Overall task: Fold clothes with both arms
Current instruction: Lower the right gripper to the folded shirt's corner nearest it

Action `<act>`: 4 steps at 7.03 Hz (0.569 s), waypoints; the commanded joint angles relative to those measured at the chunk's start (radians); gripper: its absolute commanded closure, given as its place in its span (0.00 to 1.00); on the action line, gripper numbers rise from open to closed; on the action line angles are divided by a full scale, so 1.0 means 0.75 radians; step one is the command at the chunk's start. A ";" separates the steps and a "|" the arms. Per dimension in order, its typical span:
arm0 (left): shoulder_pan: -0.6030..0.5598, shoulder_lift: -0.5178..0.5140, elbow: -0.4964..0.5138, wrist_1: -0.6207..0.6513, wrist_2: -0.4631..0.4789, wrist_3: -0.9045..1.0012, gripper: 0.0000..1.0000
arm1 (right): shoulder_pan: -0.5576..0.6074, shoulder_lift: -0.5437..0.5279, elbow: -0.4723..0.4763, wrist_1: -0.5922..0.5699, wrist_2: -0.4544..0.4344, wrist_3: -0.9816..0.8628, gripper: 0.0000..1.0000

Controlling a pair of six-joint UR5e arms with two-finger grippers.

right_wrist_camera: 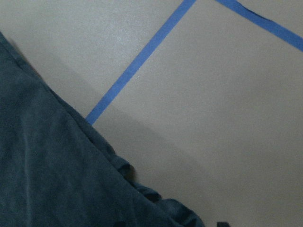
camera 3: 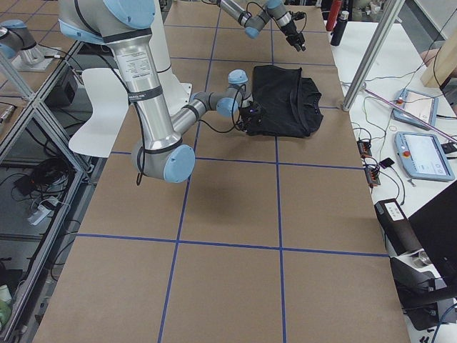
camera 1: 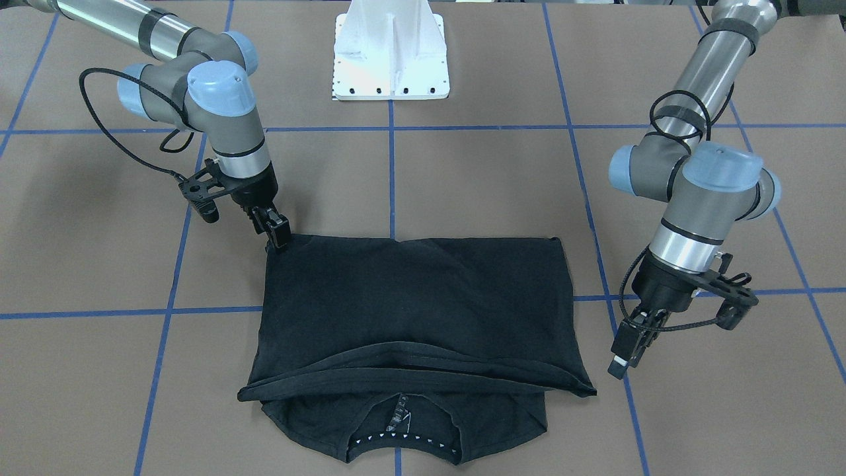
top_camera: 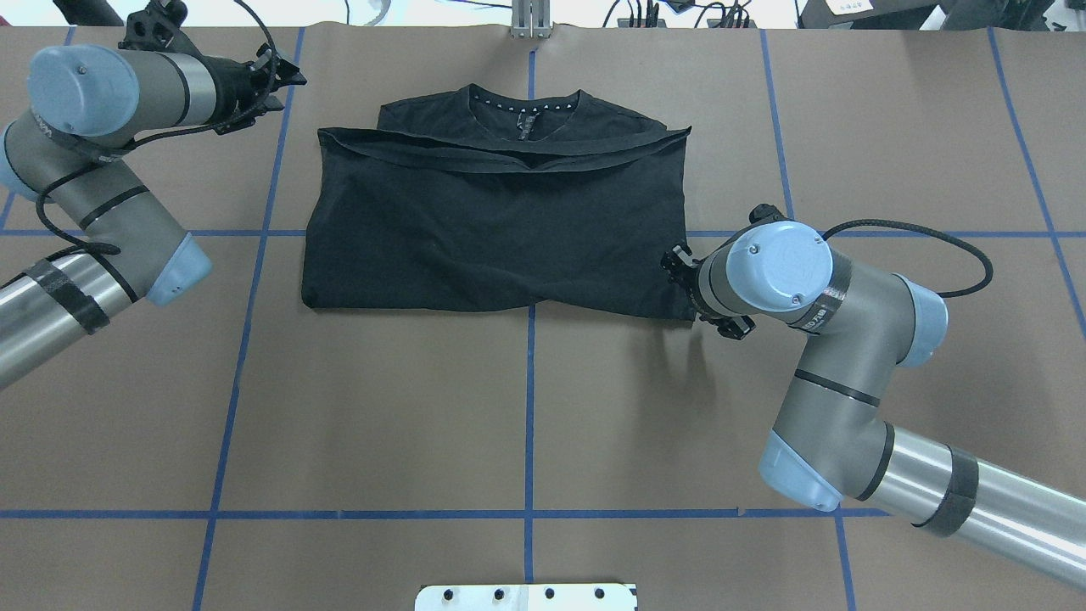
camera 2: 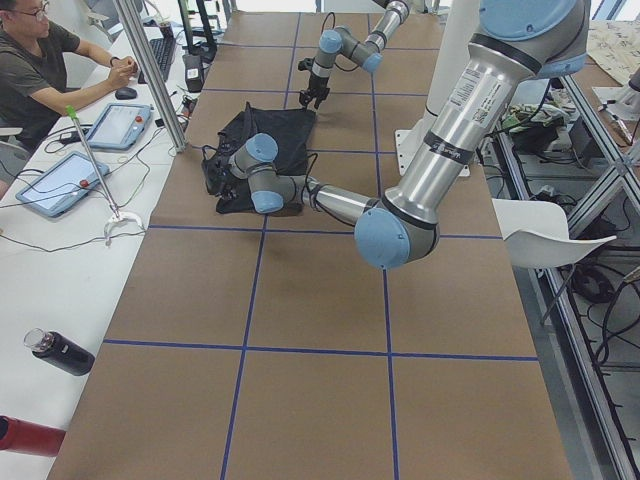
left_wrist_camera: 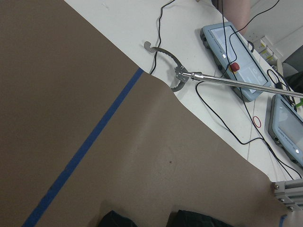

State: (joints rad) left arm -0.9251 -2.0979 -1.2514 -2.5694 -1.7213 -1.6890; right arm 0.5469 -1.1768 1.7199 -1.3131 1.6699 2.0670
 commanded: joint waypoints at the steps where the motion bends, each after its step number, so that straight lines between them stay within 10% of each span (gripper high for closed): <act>1: 0.000 0.007 0.002 0.000 0.000 0.000 0.42 | -0.011 0.002 -0.013 0.000 -0.003 -0.003 0.30; 3: 0.000 0.012 0.002 0.000 0.000 0.000 0.42 | -0.011 0.004 -0.015 0.000 -0.005 -0.001 0.56; 4: 0.000 0.018 0.002 0.000 0.002 0.002 0.42 | -0.011 0.011 -0.015 -0.002 -0.007 -0.001 1.00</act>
State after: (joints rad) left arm -0.9250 -2.0884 -1.2507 -2.5694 -1.7207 -1.6885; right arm 0.5388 -1.1727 1.7094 -1.3134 1.6660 2.0658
